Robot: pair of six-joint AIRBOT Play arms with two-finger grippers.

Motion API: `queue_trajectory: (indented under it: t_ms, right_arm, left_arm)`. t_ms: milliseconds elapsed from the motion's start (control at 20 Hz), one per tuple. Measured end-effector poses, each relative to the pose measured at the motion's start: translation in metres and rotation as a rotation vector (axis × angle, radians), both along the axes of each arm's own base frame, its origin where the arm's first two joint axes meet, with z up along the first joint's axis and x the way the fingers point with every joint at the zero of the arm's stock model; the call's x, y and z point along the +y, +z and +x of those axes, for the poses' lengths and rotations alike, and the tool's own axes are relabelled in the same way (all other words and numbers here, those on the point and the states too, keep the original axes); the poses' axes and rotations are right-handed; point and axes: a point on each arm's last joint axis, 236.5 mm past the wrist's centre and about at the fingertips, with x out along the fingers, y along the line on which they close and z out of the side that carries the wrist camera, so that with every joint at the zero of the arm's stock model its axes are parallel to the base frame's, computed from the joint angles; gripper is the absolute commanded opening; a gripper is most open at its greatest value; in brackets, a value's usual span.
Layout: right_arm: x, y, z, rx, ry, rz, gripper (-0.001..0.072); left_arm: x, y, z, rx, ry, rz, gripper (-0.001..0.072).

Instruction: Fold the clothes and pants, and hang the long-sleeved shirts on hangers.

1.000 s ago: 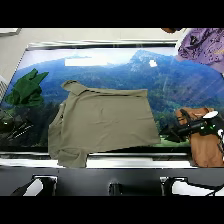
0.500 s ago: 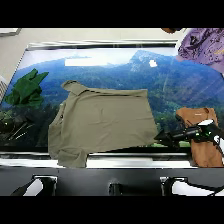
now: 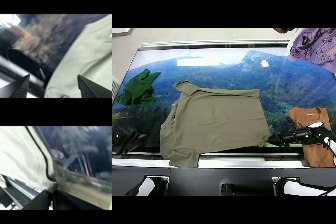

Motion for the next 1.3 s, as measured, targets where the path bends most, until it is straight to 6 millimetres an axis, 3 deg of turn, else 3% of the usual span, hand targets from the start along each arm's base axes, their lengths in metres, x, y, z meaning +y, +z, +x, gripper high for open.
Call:
queue_trajectory:
  t_ms: [200, 350, 900, 1150, 1250, 1300]
  right_arm:
    - [0.001, 0.0, 0.009, -0.027, -0.025, 0.003, 0.0028]
    - [0.001, 0.001, 0.015, -0.054, -0.037, 0.008, 0.0028]
    - [0.004, 0.004, 0.02, -0.078, -0.04, 0.025, 0.0028]
    - [0.005, 0.005, 0.019, -0.079, -0.038, 0.03, 0.0028]
    - [0.005, 0.005, 0.019, -0.079, -0.037, 0.03, 0.0028]
    - [0.005, 0.005, 0.019, -0.079, -0.037, 0.031, 0.0028]
  left_arm:
    - [-0.029, -0.033, -0.031, 0.044, 0.025, -0.137, 0.0699]
    - [-0.045, -0.046, -0.042, 0.059, 0.018, -0.195, 0.0698]
    - [-0.074, -0.063, -0.04, 0.078, -0.083, -0.263, 0.069]
    - [-0.075, -0.067, -0.034, 0.067, -0.106, -0.251, 0.0677]
    - [-0.074, -0.068, -0.034, 0.062, -0.118, -0.239, 0.0457]
    - [-0.071, -0.071, -0.034, 0.06, -0.129, -0.221, 0.0381]
